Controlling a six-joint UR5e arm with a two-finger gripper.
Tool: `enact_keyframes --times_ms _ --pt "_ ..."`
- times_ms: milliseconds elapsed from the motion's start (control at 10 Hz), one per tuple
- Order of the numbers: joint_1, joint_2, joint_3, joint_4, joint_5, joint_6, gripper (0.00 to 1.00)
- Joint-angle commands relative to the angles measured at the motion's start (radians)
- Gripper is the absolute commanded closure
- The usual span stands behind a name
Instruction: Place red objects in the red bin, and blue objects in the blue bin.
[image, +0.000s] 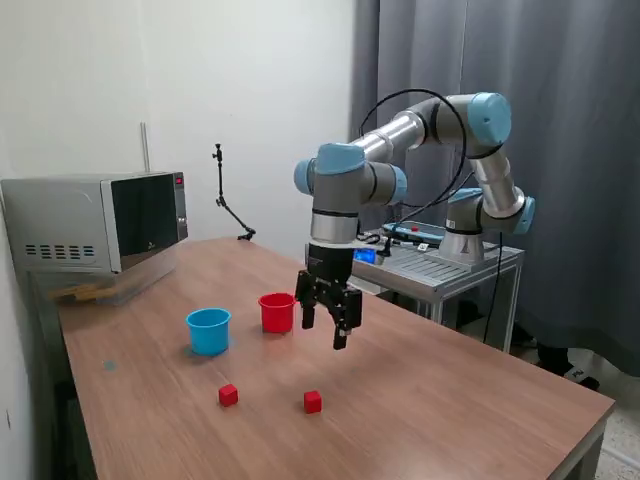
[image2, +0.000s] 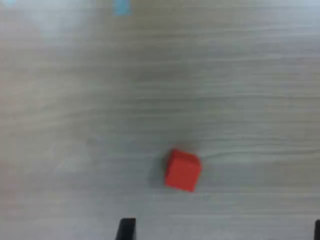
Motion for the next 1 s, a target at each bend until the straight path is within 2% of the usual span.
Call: enact_keyframes --times_ms 0,200,900 --pt "0.031 0.021 -0.001 -0.005 0.001 0.206 0.0" --pt "0.054 0.052 0.014 -0.024 0.0 0.274 0.0" --pt "0.02 0.096 0.027 -0.062 0.0 0.273 0.0"
